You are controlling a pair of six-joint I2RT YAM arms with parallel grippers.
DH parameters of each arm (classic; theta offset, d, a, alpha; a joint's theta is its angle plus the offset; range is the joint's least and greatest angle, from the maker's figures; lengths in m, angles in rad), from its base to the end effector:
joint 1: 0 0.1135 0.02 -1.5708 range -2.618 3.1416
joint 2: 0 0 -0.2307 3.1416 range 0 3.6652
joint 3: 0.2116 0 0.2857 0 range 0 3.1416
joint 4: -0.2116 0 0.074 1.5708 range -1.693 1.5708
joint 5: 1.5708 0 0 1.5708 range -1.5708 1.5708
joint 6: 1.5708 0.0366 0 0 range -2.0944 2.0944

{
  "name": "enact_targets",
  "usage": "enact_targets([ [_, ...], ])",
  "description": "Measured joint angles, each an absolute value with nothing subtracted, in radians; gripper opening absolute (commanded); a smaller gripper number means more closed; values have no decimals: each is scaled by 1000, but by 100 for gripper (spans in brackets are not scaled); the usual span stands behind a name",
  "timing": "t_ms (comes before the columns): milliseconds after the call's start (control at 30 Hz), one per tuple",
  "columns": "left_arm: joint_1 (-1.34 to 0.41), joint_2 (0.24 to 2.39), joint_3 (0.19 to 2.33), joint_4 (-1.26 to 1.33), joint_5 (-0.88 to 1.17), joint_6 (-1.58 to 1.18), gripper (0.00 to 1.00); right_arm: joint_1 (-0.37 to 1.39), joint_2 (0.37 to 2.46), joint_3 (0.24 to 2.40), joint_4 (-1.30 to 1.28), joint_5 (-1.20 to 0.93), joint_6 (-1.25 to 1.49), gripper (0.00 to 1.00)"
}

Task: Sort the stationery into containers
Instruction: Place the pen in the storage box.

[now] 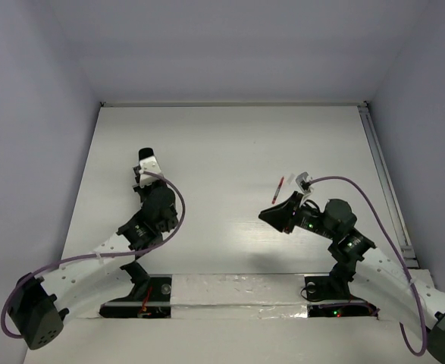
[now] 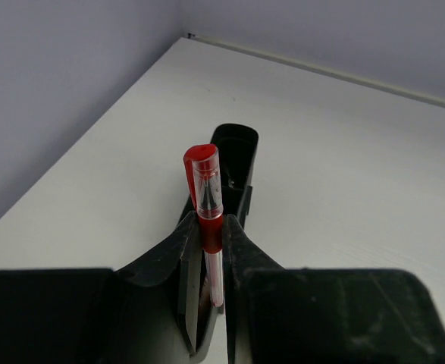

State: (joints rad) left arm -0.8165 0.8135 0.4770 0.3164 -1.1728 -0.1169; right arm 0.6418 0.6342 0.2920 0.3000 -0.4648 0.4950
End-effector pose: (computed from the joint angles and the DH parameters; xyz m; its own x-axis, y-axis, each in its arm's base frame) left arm 0.1842 -0.1468 0.2438 0.0270 -0.0947 -0.9951 -0.3479 0.9324 -0.0982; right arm 0.1696 0.1473 0.2085 -0.4544 0.1906 -0.8702 -0.7705 0.4062 0.4913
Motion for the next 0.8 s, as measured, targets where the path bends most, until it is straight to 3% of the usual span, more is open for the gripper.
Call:
enact_targets([
  [800,-717,922,476,226,-1145,-226,0,642,623,280,299,-477,499,25],
])
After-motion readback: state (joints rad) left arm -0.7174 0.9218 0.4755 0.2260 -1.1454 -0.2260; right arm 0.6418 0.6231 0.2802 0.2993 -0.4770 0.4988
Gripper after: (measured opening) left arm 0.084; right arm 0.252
